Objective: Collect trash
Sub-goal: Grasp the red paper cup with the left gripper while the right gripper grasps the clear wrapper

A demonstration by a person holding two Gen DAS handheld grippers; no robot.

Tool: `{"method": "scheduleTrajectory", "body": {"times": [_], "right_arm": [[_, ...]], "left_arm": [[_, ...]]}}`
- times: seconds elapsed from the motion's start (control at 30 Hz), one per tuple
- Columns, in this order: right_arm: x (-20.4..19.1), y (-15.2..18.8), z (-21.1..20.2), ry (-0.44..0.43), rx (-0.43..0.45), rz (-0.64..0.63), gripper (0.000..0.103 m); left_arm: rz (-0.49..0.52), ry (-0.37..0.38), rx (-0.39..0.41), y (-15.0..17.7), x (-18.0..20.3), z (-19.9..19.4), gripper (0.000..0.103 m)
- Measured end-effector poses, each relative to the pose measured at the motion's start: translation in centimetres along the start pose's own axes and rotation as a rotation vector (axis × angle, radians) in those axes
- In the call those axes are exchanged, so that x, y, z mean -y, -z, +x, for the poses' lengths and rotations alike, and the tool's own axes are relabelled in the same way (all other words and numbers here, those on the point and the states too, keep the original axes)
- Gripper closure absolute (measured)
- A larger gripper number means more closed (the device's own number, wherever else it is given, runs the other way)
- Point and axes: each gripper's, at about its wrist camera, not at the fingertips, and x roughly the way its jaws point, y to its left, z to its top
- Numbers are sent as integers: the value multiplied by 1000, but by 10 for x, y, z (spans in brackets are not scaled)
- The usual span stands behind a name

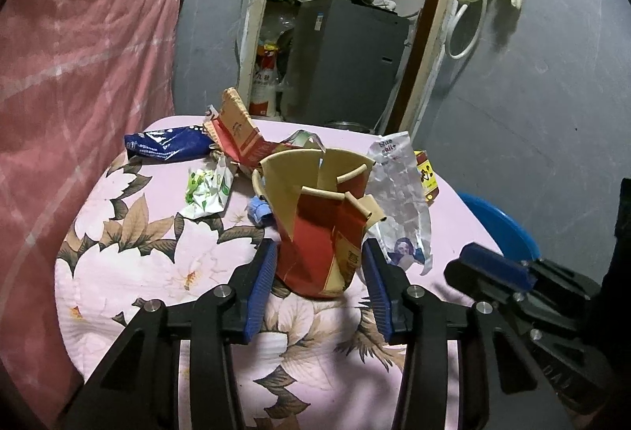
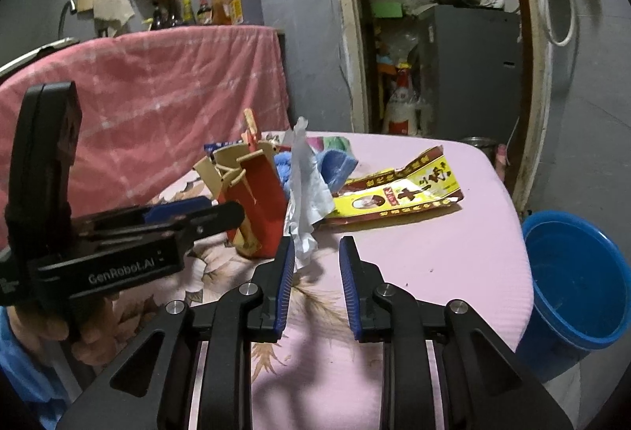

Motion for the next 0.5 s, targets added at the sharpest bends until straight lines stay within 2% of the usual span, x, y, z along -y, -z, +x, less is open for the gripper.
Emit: {"method": "scheduleTrajectory", "body": {"times": [0.23,0.3,0.5], "right_arm": [[-3,-2,16,-9,-52,-33,81],[-4,-3,20,-8,-62,-44,81],[-7,-8,32,-14,-78,-74,82]], "left_arm": [[-24,8,-10,-4,-7,6,70],[-29,15,-15,-4,-8,6,76],[-42,10,-9,-4,-11,3,79]]}}
